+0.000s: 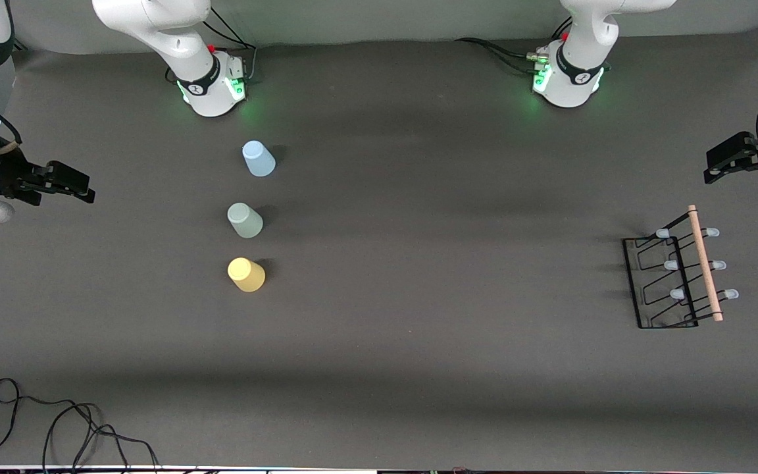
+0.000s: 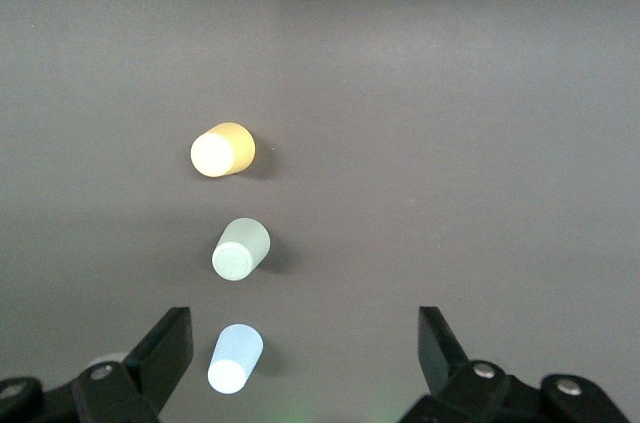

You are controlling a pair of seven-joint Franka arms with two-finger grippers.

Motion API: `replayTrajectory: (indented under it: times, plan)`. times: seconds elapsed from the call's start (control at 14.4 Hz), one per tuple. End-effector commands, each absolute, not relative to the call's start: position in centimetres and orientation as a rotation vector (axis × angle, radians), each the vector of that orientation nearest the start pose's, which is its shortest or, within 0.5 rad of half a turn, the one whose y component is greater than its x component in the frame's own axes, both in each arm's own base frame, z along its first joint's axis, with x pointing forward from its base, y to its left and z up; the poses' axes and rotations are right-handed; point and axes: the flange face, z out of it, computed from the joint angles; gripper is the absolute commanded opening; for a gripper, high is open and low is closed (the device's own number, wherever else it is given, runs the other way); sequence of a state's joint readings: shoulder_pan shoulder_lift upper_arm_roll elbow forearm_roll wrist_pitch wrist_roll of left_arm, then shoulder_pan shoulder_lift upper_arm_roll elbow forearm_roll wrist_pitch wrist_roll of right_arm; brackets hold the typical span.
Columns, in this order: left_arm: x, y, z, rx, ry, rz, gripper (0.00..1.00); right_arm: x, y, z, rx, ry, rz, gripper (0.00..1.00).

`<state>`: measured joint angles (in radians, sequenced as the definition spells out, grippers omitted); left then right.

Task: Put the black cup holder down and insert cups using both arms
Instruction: 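Reach the left gripper toward the black wire rack's wooden handle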

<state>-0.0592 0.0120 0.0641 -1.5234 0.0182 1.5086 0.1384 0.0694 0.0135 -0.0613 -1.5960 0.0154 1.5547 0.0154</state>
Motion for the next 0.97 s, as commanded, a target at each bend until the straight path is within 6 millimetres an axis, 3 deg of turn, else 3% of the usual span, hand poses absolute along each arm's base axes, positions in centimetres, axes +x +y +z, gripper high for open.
replayTrajectory:
  times: [0.0, 0.21, 0.42, 0.62, 0.69, 0.9]
  plan:
    - [54.9, 0.2, 62.9, -3.118, 0.215, 0.047, 1.0, 55.9, 0.4, 60.8, -3.121, 0.01, 0.07, 1.0]
    - [55.2, 0.4, 62.9, -3.122, 0.208, 0.03, 1.0, 56.0, 0.4, 60.7, -3.121, 0.015, 0.072, 1.0]
    - [56.9, 3.4, 59.8, -3.112, 0.162, 0.052, 1.0, 56.0, 0.4, 60.6, -3.121, 0.017, 0.077, 1.0]
    - [59.0, 5.0, 53.8, -3.084, 0.15, 0.098, 1.0, 56.0, 0.3, 60.6, -3.121, 0.015, 0.079, 1.0]
    - [59.4, 6.6, 51.9, -3.082, 0.133, 0.091, 1.0, 55.9, 0.3, 60.5, -3.121, 0.012, 0.081, 1.0]
    - [59.0, 9.7, 46.2, -3.07, 0.081, 0.191, 0.92, 55.9, 0.4, 60.2, -3.121, 0.008, 0.093, 1.0]
